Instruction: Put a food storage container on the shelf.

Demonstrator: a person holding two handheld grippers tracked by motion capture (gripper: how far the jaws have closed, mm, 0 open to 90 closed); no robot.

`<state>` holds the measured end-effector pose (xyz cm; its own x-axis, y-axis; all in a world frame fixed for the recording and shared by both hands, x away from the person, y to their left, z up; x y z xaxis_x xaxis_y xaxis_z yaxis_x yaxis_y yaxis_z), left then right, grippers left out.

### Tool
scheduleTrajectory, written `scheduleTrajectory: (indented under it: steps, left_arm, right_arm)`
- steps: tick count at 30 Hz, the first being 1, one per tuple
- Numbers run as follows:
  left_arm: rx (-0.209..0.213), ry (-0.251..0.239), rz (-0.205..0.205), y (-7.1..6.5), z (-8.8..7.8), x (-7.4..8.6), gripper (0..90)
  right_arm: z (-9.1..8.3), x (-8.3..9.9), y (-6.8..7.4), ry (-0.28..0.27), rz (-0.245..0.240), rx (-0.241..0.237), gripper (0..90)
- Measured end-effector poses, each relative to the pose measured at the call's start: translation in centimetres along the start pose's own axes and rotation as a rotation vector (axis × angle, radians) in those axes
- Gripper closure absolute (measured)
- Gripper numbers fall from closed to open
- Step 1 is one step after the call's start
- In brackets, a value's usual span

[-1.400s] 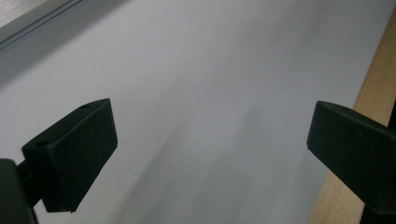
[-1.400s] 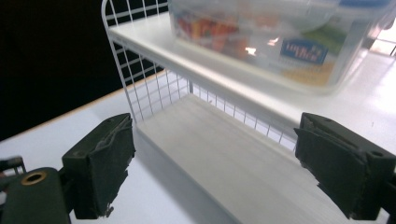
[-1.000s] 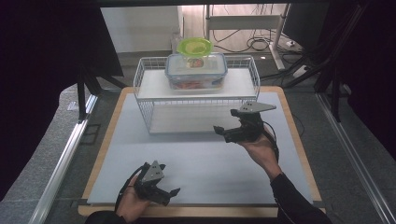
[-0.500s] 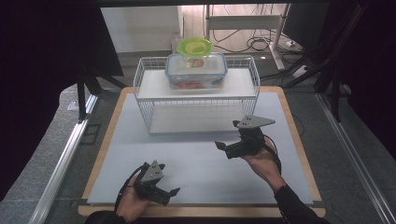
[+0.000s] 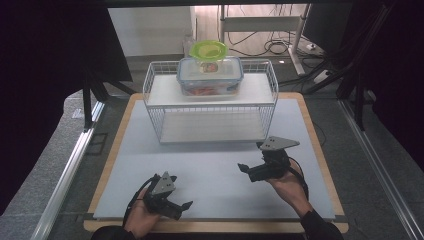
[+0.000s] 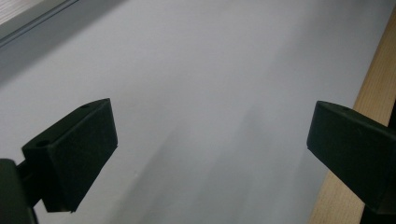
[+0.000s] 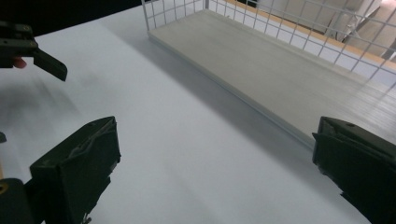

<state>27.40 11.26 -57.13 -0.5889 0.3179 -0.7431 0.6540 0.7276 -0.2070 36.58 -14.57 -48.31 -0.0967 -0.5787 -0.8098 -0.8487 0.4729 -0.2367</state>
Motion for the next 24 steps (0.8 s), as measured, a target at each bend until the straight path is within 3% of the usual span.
scheduleTrajectory:
  steps: [15,24]
  left_arm:
    - [-0.001,0.002,-0.006,0.0,0.1,0.1,1.7]
    - [-0.001,0.001,-0.006,0.0,0.1,0.1,1.7]
  right_arm:
    - [-1.9,3.6,0.0,0.019,0.013,0.060,0.7]
    - [-2.6,5.0,0.3,0.041,-0.007,0.092,0.6]
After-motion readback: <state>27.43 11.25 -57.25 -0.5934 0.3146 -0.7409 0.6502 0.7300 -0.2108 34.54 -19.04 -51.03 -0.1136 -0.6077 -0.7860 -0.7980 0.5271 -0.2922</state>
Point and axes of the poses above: each handheld gripper's, and its own axes: z roughly forward along the jaws, x roughly out of its underside, y roughly to its left, the point moved 7 cm from there along z, roughly forward along the jaws, and after that the axes turned 15 degrees about -z, right-handed, at the moved point
